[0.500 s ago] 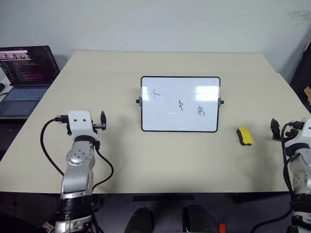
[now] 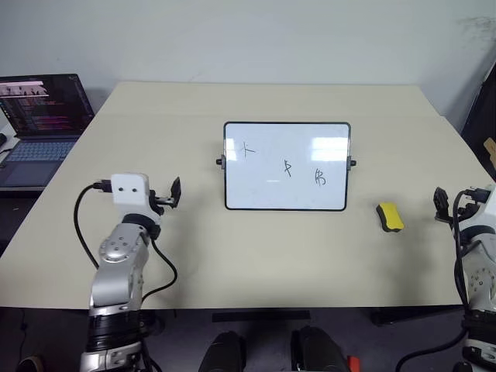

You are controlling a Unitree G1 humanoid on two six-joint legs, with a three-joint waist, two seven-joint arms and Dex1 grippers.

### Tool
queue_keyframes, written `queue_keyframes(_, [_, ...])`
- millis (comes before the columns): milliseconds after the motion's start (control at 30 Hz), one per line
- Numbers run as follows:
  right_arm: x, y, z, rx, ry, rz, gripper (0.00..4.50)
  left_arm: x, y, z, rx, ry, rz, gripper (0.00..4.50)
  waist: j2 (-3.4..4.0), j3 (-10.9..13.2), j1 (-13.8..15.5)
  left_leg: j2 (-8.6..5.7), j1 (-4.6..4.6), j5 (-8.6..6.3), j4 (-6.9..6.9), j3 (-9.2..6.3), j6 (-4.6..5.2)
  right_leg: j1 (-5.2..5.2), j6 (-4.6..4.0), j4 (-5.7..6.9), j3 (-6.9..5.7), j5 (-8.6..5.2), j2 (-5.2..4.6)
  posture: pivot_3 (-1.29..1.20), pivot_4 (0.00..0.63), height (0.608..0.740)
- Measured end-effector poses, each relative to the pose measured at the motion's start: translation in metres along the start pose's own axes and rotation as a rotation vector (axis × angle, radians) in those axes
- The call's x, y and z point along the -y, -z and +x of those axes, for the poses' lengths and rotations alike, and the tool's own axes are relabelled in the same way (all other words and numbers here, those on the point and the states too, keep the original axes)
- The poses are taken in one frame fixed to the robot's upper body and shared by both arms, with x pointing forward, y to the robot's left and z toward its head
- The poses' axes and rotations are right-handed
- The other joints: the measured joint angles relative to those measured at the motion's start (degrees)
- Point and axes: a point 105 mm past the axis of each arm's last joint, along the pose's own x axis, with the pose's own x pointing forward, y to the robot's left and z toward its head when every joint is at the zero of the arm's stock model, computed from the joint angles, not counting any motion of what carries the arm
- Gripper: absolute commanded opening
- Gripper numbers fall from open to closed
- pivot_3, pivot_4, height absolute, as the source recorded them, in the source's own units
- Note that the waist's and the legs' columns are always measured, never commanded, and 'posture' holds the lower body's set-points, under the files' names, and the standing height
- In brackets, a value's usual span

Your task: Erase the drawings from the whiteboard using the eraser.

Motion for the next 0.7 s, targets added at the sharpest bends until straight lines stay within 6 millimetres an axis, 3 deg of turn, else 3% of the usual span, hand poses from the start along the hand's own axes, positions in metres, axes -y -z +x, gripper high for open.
queue_keyframes(67, [-0.006,-0.005,0.003,0.024,-0.013,0.029,4.47,-0.008,-0.016,0.003,0.051,0.007,0.009,4.5,0.0,0.0,0.05,-0.01,-0.01,0.0,0.01,-0.01,0.0,0.0,0.0,0.0,-0.02,0.0,0.0,0.0,0.15,0.74])
queue_keyframes(133, [-0.015,-0.004,0.004,0.043,-0.03,0.072,4.47,-0.003,-0.037,0.006,0.127,0.077,0.003,4.5,-0.01,-0.01,0.11,-0.01,-0.01,0.0,0.01,-0.02,0.0,0.03,0.0,-0.03,-0.03,0.0,0.0,0.0,0.15,0.74])
queue_keyframes(233, [-0.03,0.003,-0.001,0.042,-0.057,0.113,4.47,0.017,-0.052,0.008,0.166,0.246,-0.027,4.5,0.02,0.01,0.41,-0.06,-0.07,0.0,0.0,-0.05,0.0,-0.01,0.01,-0.04,-0.04,0.0,0.0,0.0,0.15,0.74])
queue_keyframes(400, [-0.047,-0.009,-0.029,0.025,-0.185,0.178,4.47,0.075,-0.078,0.003,0.159,0.713,-0.047,4.5,0.05,0.03,0.41,-0.1,-0.21,0.0,0.02,-0.18,0.0,-0.05,0.01,-0.08,-0.06,-0.01,0.0,0.0,0.15,0.74])
queue_keyframes(700, [-0.076,0.005,-0.068,-0.197,-0.39,0.097,4.47,0.133,-0.085,-0.035,0.068,1.28,0.021,4.5,0.13,0.05,-1.13,-0.03,-0.02,-0.04,0.03,-0.05,0.09,0.06,0.03,-0.05,0.0,-0.03,0.23,0.0,0.15,0.74])
